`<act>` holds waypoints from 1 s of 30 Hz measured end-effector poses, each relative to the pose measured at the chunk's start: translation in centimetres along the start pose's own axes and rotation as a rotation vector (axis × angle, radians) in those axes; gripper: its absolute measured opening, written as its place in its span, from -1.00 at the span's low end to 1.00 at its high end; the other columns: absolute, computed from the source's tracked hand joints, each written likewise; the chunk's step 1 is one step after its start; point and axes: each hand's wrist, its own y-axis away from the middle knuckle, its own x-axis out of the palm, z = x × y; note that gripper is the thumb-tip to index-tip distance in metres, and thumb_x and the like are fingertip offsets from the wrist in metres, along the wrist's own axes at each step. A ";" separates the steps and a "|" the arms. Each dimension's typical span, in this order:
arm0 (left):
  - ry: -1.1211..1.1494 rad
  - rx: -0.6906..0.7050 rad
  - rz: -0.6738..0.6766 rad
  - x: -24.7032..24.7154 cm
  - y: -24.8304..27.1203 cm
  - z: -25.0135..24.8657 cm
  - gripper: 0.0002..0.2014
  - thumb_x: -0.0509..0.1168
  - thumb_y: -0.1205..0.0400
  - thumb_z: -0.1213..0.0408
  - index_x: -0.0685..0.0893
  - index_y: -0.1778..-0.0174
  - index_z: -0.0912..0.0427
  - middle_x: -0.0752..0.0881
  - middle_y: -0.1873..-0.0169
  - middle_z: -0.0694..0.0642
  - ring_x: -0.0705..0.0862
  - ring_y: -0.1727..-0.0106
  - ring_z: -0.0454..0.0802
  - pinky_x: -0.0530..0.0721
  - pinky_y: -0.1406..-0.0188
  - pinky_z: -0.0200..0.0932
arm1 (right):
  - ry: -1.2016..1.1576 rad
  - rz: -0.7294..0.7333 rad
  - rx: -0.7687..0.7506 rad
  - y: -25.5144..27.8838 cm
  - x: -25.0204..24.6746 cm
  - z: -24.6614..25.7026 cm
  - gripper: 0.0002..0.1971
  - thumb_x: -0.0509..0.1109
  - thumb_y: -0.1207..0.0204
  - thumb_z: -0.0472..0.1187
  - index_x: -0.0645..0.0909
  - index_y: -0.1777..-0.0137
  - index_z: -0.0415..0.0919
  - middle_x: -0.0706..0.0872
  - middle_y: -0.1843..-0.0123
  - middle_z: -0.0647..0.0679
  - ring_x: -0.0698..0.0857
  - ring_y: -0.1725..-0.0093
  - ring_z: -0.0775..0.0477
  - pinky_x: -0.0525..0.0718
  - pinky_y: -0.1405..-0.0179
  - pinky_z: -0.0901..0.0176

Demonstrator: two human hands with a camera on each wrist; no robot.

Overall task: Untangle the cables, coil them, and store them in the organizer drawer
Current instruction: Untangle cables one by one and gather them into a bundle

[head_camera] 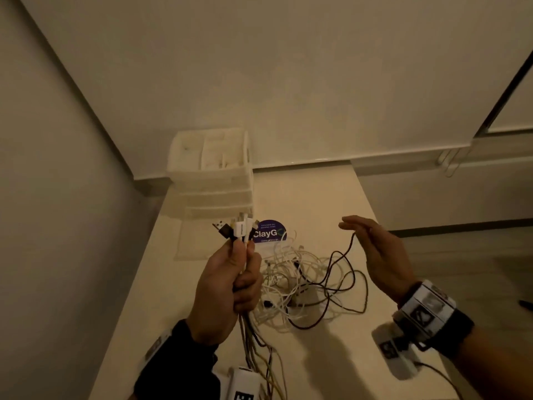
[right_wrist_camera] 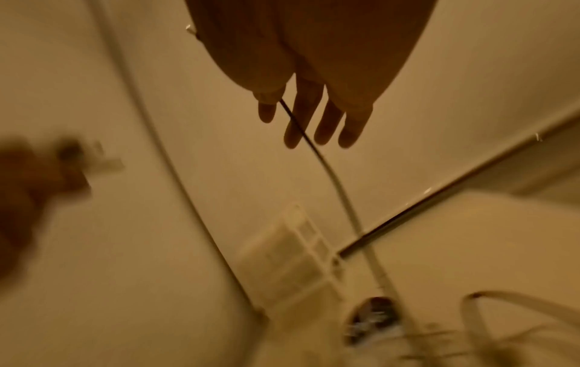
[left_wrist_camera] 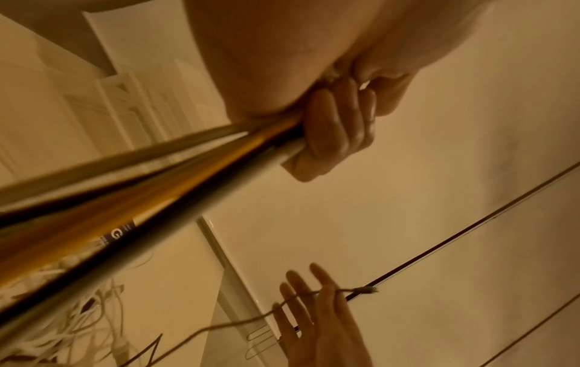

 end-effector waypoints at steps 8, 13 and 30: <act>-0.220 0.113 -0.005 0.5 -2.2 -0.8 -0.73 0.35 -0.57 0.02 0.44 0.24 0.09 0.17 0.48 0.10 0.02 0.55 0.02 0.04 0.62 -0.16 | -0.258 0.308 0.078 2.4 7.5 11.2 -0.75 0.12 -0.74 -0.18 0.57 0.09 -0.21 0.57 0.50 -0.07 0.47 0.52 0.09 0.45 0.45 0.27; -0.380 0.152 -0.063 -0.2 -1.7 -0.9 -0.74 0.31 -0.64 0.00 0.51 0.15 0.12 0.33 0.51 0.01 0.20 0.57 -0.05 0.19 0.64 -0.19 | 0.023 0.234 -0.077 3.9 9.7 13.0 -0.80 0.17 -0.71 -0.13 0.54 0.16 0.03 0.64 0.39 0.15 0.60 0.44 0.09 0.49 0.44 0.41; 0.009 0.302 -0.207 -5.3 -2.7 -5.6 -0.63 -0.06 -0.77 0.04 0.50 0.22 0.11 0.42 0.57 0.04 0.51 0.56 0.04 0.73 0.34 0.10 | 0.070 0.436 0.070 6.9 11.8 6.6 -0.69 0.13 -0.73 -0.04 0.52 0.22 -0.10 0.53 0.44 0.07 0.51 0.43 0.14 0.46 0.37 0.27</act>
